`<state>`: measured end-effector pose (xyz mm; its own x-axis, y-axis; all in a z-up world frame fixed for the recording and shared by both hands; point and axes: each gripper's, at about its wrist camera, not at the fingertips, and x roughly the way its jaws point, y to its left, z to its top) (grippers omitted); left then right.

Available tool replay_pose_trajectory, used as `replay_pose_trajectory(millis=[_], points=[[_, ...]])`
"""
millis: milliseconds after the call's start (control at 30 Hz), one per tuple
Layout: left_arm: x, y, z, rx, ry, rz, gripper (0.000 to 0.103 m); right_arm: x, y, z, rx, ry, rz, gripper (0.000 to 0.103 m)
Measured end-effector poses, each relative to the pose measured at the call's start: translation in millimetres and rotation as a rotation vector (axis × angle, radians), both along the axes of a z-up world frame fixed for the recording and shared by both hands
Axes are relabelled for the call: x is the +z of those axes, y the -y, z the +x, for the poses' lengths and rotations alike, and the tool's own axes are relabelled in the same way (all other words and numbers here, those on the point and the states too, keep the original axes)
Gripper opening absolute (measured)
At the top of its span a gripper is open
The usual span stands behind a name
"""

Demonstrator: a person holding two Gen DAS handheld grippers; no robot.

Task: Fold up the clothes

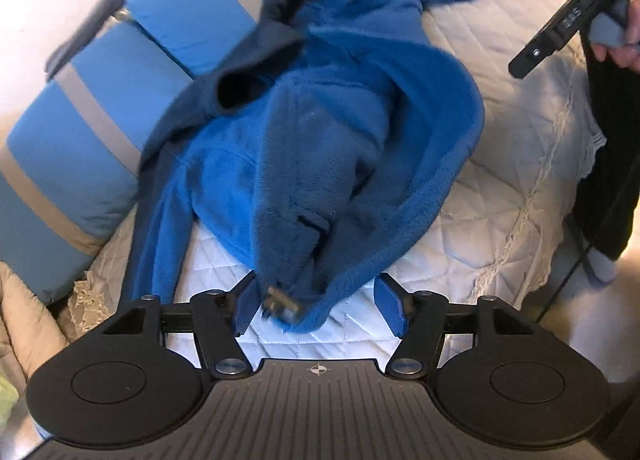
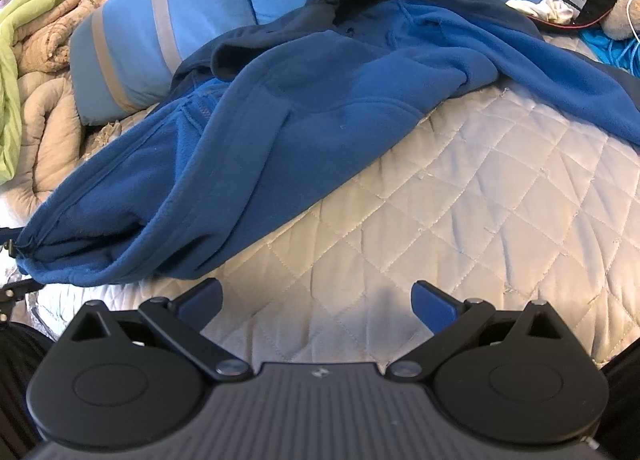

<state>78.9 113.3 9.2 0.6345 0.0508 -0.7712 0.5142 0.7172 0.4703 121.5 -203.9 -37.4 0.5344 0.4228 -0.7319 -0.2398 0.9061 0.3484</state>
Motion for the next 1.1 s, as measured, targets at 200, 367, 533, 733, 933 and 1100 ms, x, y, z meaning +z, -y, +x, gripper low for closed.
replay_pose_trajectory(millis=[200, 367, 533, 733, 933, 1100], points=[[4, 7, 22, 0.051, -0.058, -0.021, 0.059, 0, -2, 1, 0.008, -0.001, -0.004, 0.103], [13, 10, 24, 0.052, -0.065, -0.06, 0.014, -1, 0, 3, 0.008, -0.009, -0.001, 0.103], [16, 12, 8, 0.009, -0.01, -0.02, 0.01, -1, 0, 2, 0.015, -0.011, 0.007, 0.103], [11, 16, -8, -0.069, 0.072, 0.074, 0.01, 0, 1, 1, 0.026, -0.005, 0.033, 0.103], [10, 21, -19, -0.093, 0.117, 0.092, 0.01, 7, 0, -4, 0.045, 0.026, 0.079, 0.103], [6, 28, -33, -0.11, 0.146, 0.145, 0.01, 19, 1, -14, 0.028, 0.135, 0.076, 0.103]])
